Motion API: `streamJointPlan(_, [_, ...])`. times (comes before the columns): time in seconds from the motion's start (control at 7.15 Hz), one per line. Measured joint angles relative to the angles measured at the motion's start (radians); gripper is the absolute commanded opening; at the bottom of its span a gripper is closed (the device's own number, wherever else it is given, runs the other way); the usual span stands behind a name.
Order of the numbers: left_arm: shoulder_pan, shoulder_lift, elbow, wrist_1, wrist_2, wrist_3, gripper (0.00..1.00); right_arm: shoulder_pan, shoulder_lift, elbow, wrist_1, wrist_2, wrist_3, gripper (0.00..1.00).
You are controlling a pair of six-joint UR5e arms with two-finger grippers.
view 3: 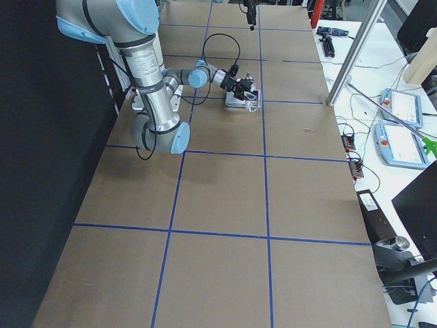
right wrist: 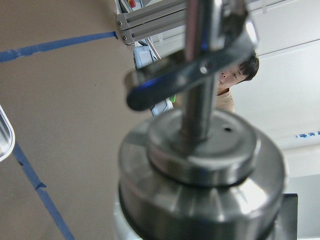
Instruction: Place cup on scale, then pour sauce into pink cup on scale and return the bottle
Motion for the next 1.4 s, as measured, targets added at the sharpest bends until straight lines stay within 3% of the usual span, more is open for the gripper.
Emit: streamJointPlan(1.4, [0.000, 0.001, -0.001, 0.000, -0.006, -0.003, 0.73, -0.004, -0.007, -0.046, -0.011, -0.183, -0.355, 0.00])
